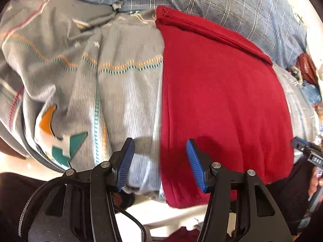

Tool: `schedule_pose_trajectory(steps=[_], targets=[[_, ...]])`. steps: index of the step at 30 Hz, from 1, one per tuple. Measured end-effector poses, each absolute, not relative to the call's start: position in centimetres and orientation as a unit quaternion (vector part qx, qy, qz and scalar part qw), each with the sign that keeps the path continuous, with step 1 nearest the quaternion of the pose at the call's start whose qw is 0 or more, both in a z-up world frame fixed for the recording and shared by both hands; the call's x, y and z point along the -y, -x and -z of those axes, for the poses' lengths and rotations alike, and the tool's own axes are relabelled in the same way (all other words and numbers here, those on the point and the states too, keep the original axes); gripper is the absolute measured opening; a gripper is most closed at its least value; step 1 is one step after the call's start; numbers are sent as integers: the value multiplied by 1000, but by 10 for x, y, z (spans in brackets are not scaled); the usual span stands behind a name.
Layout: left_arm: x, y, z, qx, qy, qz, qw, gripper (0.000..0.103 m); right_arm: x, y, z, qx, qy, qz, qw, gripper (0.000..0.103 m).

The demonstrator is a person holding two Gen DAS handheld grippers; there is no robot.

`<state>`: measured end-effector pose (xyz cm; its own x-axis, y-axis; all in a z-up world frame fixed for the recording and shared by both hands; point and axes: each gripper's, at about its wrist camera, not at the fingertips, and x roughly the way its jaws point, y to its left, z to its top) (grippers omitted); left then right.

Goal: Fold small clothes
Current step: 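Move both open tools to the end edge of the folded red sweater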

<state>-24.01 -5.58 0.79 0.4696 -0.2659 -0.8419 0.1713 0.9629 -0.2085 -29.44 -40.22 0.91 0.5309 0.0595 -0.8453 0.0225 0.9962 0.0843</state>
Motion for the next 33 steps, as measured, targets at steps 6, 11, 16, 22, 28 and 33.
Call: schedule_pose_trajectory(steps=[6,11,16,22,28,33], targets=[[67,249,-5,-501,34,151,851,54,406,308,-1,-506,-71,-37,859,45],[71,250,-5,-503,19,157,850,54,400,312,6,-518,-85,-70,848,46],[66,252,-3,-513,27,164,842,54,385,316,7,-524,-91,-113,839,43],[64,256,0,-520,32,170,837,54,390,311,10,-526,-112,-124,834,43],[64,255,-2,-522,37,181,832,53,366,314,2,-524,-45,-142,839,29],[66,252,-3,-527,32,191,828,53,363,313,-15,-494,-23,-162,854,17]])
